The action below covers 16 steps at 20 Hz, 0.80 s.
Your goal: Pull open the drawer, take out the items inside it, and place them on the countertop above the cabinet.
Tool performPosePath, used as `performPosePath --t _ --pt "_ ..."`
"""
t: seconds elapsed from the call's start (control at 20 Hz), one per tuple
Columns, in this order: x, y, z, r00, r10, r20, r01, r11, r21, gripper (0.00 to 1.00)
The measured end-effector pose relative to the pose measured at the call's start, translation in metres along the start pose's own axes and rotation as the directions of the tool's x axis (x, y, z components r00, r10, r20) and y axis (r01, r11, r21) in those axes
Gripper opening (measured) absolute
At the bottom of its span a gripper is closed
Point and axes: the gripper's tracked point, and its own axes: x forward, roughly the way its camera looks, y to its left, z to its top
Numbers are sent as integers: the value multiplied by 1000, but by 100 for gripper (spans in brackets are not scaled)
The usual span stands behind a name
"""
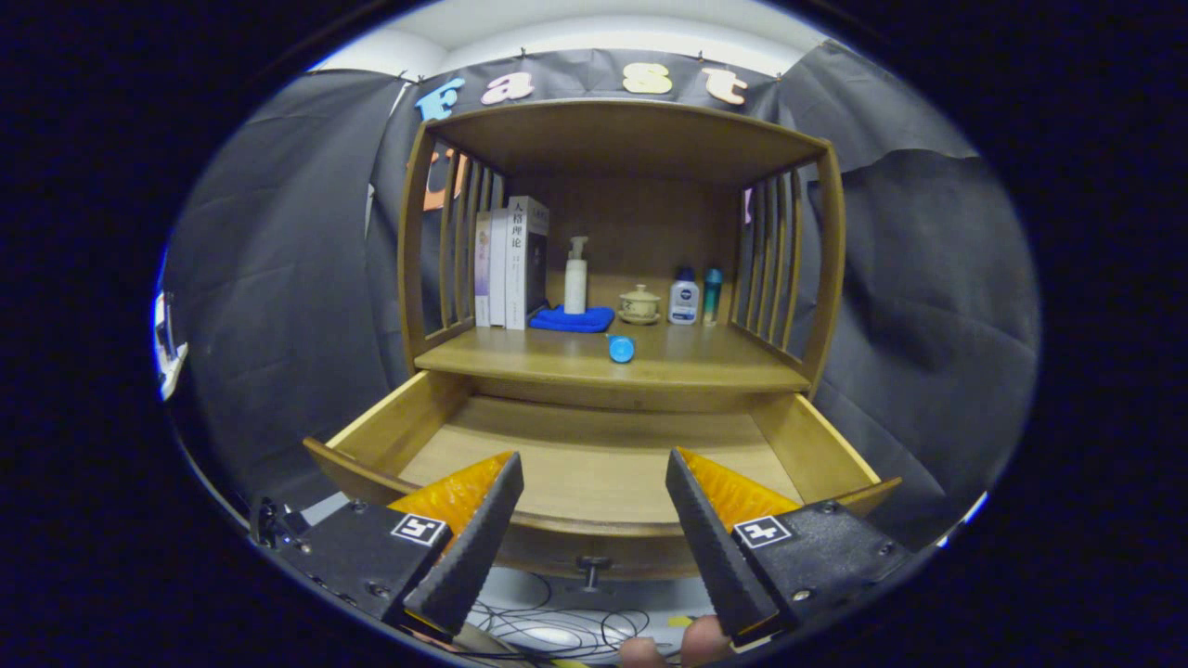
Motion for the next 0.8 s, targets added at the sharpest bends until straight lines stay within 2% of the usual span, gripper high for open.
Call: performPosePath --t 0.35,0.65,0.8 --pt "-4 4 -52 998 -19 60 18 999 33 98" --pt "8 -3 -98 998 -60 13 59 996 69 98" --pt "14 -8 -104 997 -79 6 78 995 70 98"
